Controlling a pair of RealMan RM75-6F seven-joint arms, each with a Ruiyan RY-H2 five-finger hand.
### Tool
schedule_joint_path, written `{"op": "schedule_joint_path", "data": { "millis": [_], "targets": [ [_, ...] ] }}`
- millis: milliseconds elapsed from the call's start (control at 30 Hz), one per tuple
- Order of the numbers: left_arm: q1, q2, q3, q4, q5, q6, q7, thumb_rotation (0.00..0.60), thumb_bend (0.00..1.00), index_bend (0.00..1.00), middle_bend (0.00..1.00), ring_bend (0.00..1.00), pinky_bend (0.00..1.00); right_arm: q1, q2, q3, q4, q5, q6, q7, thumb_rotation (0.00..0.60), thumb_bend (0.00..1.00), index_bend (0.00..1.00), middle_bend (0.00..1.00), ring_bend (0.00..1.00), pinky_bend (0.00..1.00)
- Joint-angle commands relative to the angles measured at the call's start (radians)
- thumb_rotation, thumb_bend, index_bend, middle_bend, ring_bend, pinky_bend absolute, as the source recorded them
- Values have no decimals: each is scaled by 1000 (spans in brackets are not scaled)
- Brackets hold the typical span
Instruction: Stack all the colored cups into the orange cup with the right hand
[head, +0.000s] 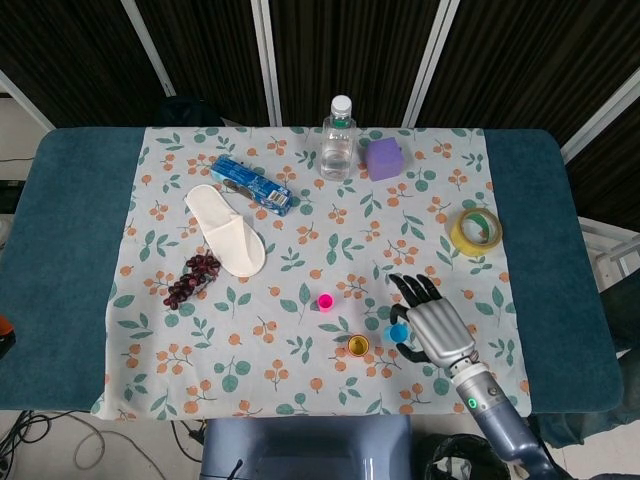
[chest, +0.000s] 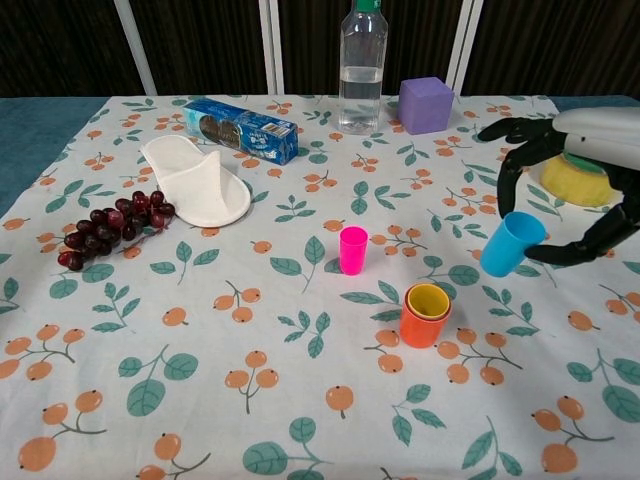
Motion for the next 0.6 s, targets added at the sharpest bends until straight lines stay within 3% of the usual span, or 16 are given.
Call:
{"op": "schedule_joint_path", "data": {
  "millis": [33, 600],
  "targets": [
    [0, 0, 0, 0, 0, 0, 0, 600, 755, 145, 12, 0, 0, -25, -17, -22, -15, -39, 24, -17, 600, 385, 516, 0, 11, 65],
    [0, 1, -1, 1, -2, 0, -4, 600, 755, 145, 12, 0, 0, -38, -109, -8, 13, -41, -3, -63, 600, 385, 516, 0, 11, 75]
  ]
}}
